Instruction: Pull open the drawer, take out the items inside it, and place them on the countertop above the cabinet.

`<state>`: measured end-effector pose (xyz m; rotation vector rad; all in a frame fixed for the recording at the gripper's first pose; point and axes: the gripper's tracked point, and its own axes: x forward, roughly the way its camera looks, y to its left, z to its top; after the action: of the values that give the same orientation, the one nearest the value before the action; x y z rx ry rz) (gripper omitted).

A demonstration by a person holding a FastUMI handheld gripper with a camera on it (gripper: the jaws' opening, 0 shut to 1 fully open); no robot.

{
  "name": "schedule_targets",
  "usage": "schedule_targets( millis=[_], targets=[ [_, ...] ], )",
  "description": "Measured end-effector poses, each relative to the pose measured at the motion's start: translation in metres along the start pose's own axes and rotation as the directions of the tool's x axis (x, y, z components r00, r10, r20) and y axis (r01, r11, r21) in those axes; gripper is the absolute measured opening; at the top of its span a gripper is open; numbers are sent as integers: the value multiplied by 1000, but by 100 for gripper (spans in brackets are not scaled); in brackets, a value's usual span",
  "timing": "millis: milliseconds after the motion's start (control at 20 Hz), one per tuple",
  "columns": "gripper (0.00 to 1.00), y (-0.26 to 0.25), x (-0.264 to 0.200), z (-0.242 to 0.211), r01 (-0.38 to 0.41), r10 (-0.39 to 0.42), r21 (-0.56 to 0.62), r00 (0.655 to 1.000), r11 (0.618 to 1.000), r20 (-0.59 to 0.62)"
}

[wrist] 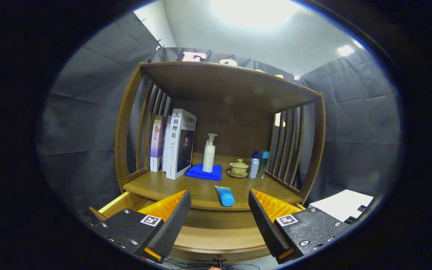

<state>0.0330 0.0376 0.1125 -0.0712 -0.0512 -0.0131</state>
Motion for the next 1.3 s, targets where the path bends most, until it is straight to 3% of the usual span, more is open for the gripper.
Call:
schedule_targets(
  millis=[450, 900, 1050, 1300],
  targets=[
    [95, 0, -44, -53, 57, -52, 116, 998, 992, -44],
    [95, 9, -70, -97, -25, 33, 114, 997, 993, -72],
    [95, 11, -75, -128, -60, 70, 78, 989, 995, -134],
    [95, 9, -70, -142, -56, 75, 107, 979, 993, -190]
  ],
)
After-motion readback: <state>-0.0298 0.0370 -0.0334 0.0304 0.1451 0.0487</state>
